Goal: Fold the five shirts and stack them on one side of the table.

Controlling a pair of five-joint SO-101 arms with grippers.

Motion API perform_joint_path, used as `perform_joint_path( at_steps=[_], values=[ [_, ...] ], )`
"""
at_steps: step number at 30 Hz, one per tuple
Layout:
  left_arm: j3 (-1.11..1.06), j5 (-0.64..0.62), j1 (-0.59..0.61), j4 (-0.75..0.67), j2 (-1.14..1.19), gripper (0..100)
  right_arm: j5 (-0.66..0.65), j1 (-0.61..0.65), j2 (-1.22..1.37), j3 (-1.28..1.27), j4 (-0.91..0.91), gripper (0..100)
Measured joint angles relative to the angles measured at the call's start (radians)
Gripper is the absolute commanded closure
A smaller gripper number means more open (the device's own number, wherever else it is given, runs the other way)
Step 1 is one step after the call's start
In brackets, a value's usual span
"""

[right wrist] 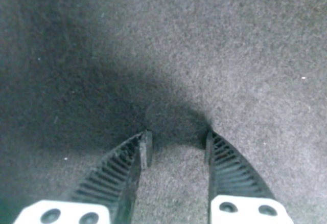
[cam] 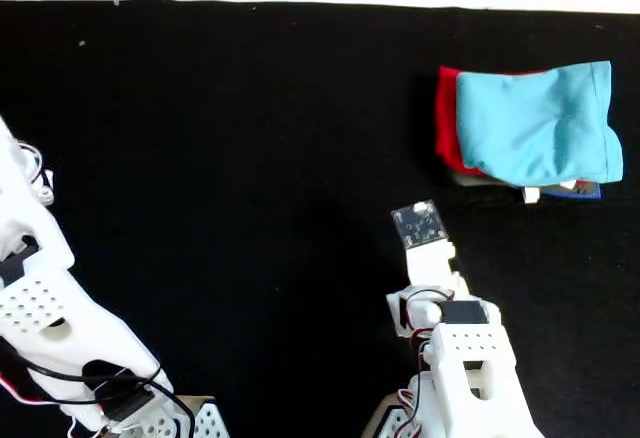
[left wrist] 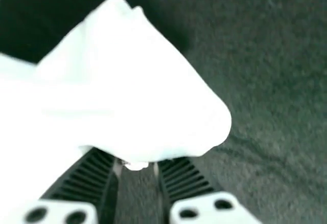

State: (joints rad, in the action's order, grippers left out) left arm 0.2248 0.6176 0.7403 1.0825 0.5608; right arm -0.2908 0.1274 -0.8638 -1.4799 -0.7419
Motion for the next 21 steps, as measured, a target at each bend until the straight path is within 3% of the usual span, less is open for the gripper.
perform_joint_path(
  at_steps=[9, 21],
  values=[
    [0.000, -0.130, -0.315, 0.163, -0.348, 99, 0.000, 0.000, 0.000, 0.000, 0.000, 82.4],
    [0.072, -0.181, -0.839, 0.173, -0.862, 99, 0.000, 0.000, 0.000, 0.000, 0.000, 82.4]
  ],
)
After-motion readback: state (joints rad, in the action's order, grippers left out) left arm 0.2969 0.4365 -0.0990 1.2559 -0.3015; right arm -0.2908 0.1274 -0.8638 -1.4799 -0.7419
